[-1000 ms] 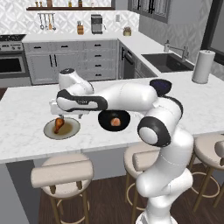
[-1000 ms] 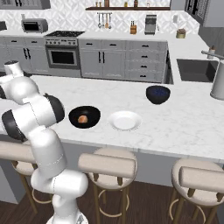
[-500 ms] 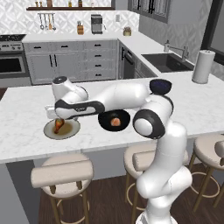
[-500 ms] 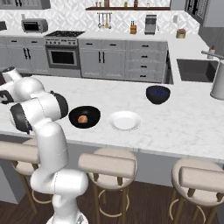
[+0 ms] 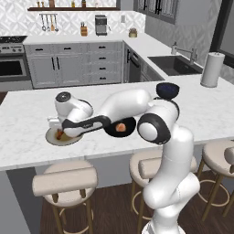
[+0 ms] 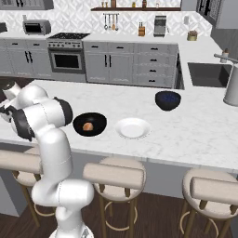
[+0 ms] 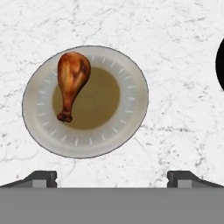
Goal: Pick the chicken drumstick and onion from their plates and place them in the bowl. Then put the bowl in the fridge.
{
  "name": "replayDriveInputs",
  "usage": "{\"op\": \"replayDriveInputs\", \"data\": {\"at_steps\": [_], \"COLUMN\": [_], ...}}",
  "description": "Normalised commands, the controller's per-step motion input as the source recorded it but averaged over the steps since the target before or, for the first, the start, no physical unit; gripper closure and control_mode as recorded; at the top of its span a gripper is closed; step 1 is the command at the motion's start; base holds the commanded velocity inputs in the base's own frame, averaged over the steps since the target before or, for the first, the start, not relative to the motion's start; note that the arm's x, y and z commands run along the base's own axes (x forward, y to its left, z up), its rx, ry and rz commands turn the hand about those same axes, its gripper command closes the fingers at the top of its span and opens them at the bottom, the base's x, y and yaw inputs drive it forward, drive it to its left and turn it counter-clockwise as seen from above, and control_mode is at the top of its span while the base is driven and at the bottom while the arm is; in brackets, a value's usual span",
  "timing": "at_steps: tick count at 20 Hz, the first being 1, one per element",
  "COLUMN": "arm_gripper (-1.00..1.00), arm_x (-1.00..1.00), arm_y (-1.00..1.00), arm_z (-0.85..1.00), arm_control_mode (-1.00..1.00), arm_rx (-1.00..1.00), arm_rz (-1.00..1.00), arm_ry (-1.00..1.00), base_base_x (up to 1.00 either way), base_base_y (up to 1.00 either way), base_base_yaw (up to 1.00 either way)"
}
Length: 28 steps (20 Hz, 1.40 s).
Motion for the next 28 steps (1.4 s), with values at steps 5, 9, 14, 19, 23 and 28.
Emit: {"op": "replayDriveInputs", "data": {"at_steps": [5,9,14,19,23,28], "arm_gripper": [-1.0,-1.0,-1.0,-1.0,-1.0,-1.0], "arm_x": [0.28,0.37,0.23,0.13,0.23,0.31], "arm_y": [0.0,0.0,0.09,0.2,0.24,0.12], "arm_z": [0.0,0.0,-0.06,-0.15,-0.11,-0.1], "arm_control_mode": [-1.0,-1.0,-1.0,-1.0,-1.0,-1.0], "arm_rx": [0.04,0.0,0.0,0.0,0.0,0.0], "arm_rz": [0.0,0.0,0.0,0.0,0.0,0.0], "arm_ry": [-0.01,0.0,0.0,0.0,0.0,-0.02], "base_base_x": [0.0,0.0,0.0,0.0,0.0,0.0], "base_base_y": [0.0,0.0,0.0,0.0,0.0,0.0], "base_base_yaw": [0.0,0.0,0.0,0.0,0.0,0.0]}}
